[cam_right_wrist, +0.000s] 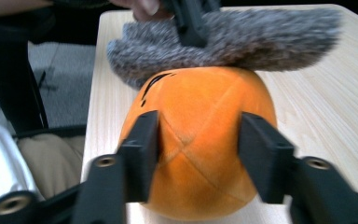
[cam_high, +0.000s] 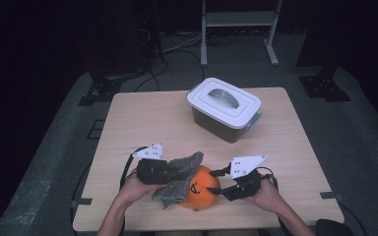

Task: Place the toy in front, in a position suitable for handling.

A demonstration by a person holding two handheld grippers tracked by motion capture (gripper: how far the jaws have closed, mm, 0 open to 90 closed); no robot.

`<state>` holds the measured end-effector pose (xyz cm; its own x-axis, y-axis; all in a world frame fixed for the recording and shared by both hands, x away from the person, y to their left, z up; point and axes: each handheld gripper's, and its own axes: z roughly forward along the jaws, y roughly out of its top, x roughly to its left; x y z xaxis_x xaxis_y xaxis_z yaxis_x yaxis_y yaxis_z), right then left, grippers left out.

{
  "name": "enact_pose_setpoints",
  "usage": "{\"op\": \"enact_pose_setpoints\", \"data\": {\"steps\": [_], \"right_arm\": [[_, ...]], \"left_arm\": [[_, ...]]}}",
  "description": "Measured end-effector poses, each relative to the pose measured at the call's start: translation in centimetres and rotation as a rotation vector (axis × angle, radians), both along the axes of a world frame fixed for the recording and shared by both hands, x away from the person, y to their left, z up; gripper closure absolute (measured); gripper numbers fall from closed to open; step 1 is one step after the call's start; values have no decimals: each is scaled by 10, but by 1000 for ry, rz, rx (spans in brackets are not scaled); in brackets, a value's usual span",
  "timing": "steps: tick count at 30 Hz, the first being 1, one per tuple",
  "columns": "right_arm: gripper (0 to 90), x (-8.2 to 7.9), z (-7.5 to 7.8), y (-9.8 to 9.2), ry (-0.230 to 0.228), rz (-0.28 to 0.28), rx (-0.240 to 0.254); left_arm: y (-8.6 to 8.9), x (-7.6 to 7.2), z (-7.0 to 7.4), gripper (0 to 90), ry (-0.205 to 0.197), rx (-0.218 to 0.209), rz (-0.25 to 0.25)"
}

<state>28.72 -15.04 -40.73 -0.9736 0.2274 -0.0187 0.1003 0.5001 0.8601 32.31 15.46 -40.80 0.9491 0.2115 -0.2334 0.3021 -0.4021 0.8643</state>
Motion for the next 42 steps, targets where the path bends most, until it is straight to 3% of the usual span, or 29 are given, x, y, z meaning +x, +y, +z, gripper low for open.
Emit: {"op": "enact_pose_setpoints", "data": {"steps": [2,4,9,13,16,18,20,25,28,31,33,36,38,40,42], "right_arm": [[343,3,-2,-1,9,-23,0],[363,4,-5,1,32,-20,-13],[436,-1,-5,6,-1,-11,-32],[435,-7,-4,12,-49,18,-59],[490,-9,-5,12,-63,15,-80],[544,-7,-5,9,-34,-11,-64],[564,0,-7,6,28,-42,-37],[578,14,-9,-7,117,-111,-18],[559,18,-12,-9,150,-115,2],[444,13,-9,-6,92,-113,-12],[359,8,-5,-6,10,-88,-17],[292,1,-7,0,-108,-23,-84],[269,-2,-14,7,-174,-21,-131],[320,-3,-17,12,-207,-31,-150],[437,-2,-16,13,-187,-55,-144]], "left_arm": [[-1,0,0,779,-5,2,-8],[-2,0,1,775,-10,5,-11],[-13,-8,13,776,-43,2,-31],[-28,-18,22,775,-85,16,-85],[-28,-17,19,775,-83,32,-68],[-23,-14,16,776,-83,45,-45],[-18,-12,15,775,-79,60,-25],[-12,-16,14,771,-48,42,-65],[-19,-17,10,770,-70,107,-54],[-15,-13,8,770,-84,119,-5],[-10,-10,6,770,-84,109,33],[-5,-7,4,769,-51,80,32],[-7,-7,3,769,-53,79,30],[-8,-7,4,769,-61,87,28],[-9,-7,5,768,-63,72,36]]}}
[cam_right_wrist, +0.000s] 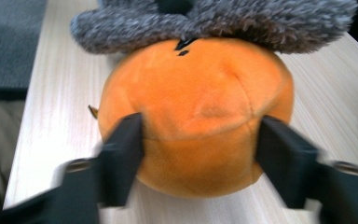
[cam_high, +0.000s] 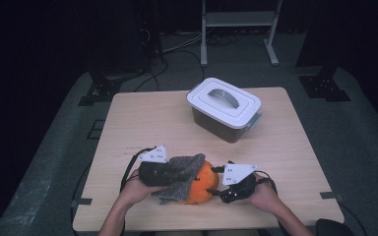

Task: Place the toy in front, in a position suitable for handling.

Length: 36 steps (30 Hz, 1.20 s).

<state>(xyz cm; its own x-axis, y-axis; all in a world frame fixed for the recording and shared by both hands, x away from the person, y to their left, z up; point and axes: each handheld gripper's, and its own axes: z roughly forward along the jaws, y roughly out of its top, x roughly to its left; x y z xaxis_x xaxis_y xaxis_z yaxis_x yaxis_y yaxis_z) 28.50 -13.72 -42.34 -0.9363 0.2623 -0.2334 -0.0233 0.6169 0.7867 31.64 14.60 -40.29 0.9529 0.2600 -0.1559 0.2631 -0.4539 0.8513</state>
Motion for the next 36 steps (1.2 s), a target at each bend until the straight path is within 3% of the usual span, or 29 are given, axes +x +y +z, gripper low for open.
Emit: {"op": "enact_pose_setpoints", "data": {"steps": [3,6,10,12,16,18,20,24,26,28,32,36], "right_arm": [[568,4,5,-3,89,-42,34],[600,6,12,-6,174,-79,91],[607,8,16,-5,339,-95,176],[617,7,14,-5,364,-98,181],[608,9,13,-6,352,-93,165],[533,9,16,-4,294,-60,124],[473,9,21,-3,271,-57,99],[409,7,24,-1,180,-26,92],[480,6,20,2,172,-16,101],[573,6,18,3,161,-19,115],[661,8,18,5,180,-75,134],[686,14,16,1,217,-118,145]], "left_arm": [[1,-2,6,768,-11,-8,1],[-1,-8,17,768,-31,-38,-30],[-10,-14,19,768,-50,-8,-60],[-7,-11,15,768,-32,-14,-48],[0,-5,10,770,-36,28,1],[3,-2,5,770,-20,16,4],[2,-2,5,770,-19,15,14],[-3,-2,6,770,-30,24,2],[-7,-5,9,769,-52,47,-6],[-10,-10,14,769,-68,40,-23],[-20,-18,21,769,-79,22,-91],[-25,-19,15,768,-99,92,-82]]}}
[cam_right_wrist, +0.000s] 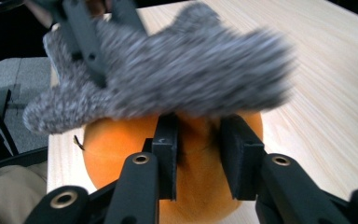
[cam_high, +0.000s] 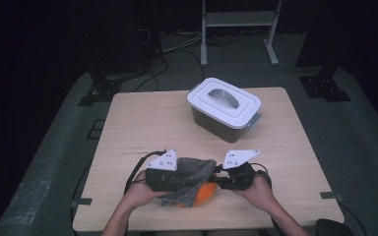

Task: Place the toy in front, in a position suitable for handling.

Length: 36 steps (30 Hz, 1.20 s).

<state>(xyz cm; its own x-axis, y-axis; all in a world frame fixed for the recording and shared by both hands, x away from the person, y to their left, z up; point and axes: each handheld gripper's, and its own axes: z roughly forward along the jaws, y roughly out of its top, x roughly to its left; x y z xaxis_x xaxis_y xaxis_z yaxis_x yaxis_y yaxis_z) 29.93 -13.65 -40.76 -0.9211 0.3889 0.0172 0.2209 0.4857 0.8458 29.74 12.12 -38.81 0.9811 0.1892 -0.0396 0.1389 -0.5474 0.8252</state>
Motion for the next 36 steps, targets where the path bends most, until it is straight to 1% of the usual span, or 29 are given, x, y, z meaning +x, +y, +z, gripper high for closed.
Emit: {"op": "enact_pose_setpoints", "data": {"steps": [3,6,7,9,10,11,12,13,14,15,16,17,18,19,20,21,22,23,24,25,26,27,28,29,30,32,34,36], "right_arm": [[699,4,-3,-3,25,-23,1],[700,6,-4,-6,45,-35,2],[696,6,-4,-7,49,-34,4],[645,6,-4,-7,61,2,16],[591,5,-3,-7,38,31,16],[552,4,-1,-7,17,43,9],[497,2,1,-7,-25,62,-5],[446,2,2,-7,-50,72,-12],[389,2,2,-8,-63,88,-20],[368,3,1,-7,-60,103,-23],[356,4,-3,-6,-58,114,-30],[360,4,-7,-5,-70,118,-31],[398,3,-9,-4,-75,113,-29],[446,2,-9,-4,-76,107,-29],[510,1,-8,-3,-81,98,-33],[564,1,-7,-2,-72,75,-35],[610,1,-6,-1,-63,55,-31],[648,1,-6,0,-53,43,-25],[666,2,-5,1,-36,36,-13],[674,2,-4,2,-33,27,-7],[678,2,-4,3,-24,15,-1],[681,2,-4,3,-16,7,5],[685,2,-4,3,-9,-4,7],[689,3,-4,1,-2,-8,5],[694,5,-5,-1,10,-14,8],[702,7,-6,-5,31,-23,22],[729,9,-7,-8,37,-28,27],[729,10,-7,-10,48,-30,34]], "left_arm": [[9,8,-5,769,7,16,42],[21,13,-9,769,19,22,85],[24,15,-12,769,29,17,98],[27,16,-14,769,38,11,99],[27,16,-15,769,39,11,99],[28,16,-15,769,35,14,101],[28,16,-14,769,32,15,105],[28,17,-14,769,31,16,111],[28,18,-15,769,36,13,114],[28,18,-15,768,41,5,121],[28,18,-15,769,42,7,123],[28,19,-15,768,41,9,124],[28,18,-15,769,42,5,125],[27,18,-14,769,40,1,125],[27,18,-13,769,43,-12,124],[27,18,-11,770,50,-30,118],[26,16,-8,770,52,-52,107],[23,14,-3,770,52,-73,82],[20,12,-1,769,52,-87,64],[16,9,2,770,52,-99,35],[11,5,4,769,44,-94,13],[5,2,4,769,24,-58,8],[3,2,3,769,14,-38,10],[3,3,0,769,17,-25,20],[4,5,-2,770,23,-28,26],[10,9,-6,772,29,-22,53],[20,14,-9,772,31,-13,96],[29,18,-13,771,43,-10,128]]}}
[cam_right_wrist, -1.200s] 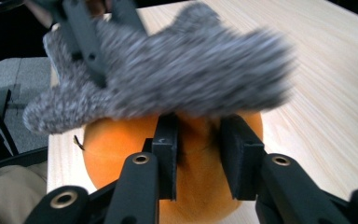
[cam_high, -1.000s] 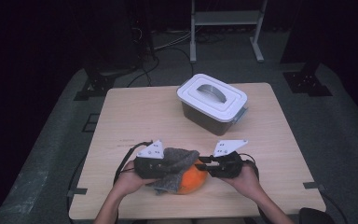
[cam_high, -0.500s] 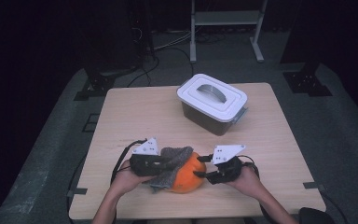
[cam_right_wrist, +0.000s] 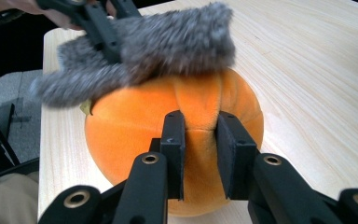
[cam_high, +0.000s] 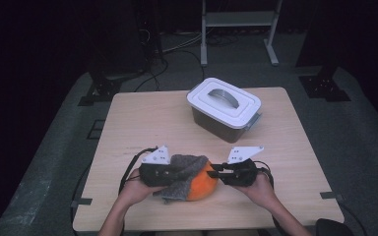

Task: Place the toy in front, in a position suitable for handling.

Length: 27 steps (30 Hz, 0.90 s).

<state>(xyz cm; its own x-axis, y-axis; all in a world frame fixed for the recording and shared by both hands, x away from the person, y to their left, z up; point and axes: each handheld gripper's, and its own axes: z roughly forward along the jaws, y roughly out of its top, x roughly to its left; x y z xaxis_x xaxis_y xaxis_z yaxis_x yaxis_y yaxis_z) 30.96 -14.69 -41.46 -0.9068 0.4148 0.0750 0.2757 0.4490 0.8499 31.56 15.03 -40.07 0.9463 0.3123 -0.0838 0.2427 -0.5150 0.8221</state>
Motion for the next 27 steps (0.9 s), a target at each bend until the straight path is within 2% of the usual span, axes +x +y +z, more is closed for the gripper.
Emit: {"op": "enact_pose_setpoints", "data": {"steps": [2,4,7,9,10,12,14,16,18,20,21,23,26,27], "right_arm": [[725,0,-1,0,6,8,6],[712,-2,0,2,-8,18,-5],[587,-3,2,2,-28,44,-3],[464,-1,3,-1,-12,38,21],[413,-1,3,-1,-15,26,16],[404,0,1,1,-8,23,-2],[422,1,-2,3,17,31,-1],[449,-1,-3,4,13,49,7],[470,-7,-2,8,-9,109,14],[473,-14,-1,13,-47,151,2],[466,-18,0,15,-68,159,-8],[426,-20,2,16,-85,153,-26],[373,-15,3,11,-64,121,-10],[365,-13,3,10,-51,108,-10]], "left_arm": [[5,2,-3,771,17,-12,8],[4,1,-3,771,11,3,-3],[3,0,-4,771,23,8,-30],[3,1,-5,770,57,-3,-49],[3,1,-6,766,61,-6,-52],[2,0,-3,764,58,-12,-57],[0,-1,0,764,50,-28,-62],[-2,-3,5,764,39,-48,-66],[-4,-6,11,764,31,-82,-71],[-6,-6,14,764,24,-92,-71],[-7,-6,12,764,24,-78,-71],[-5,-4,7,765,39,-66,-62],[2,-1,2,768,68,-73,-56],[3,-1,2,768,66,-67,-59]]}}
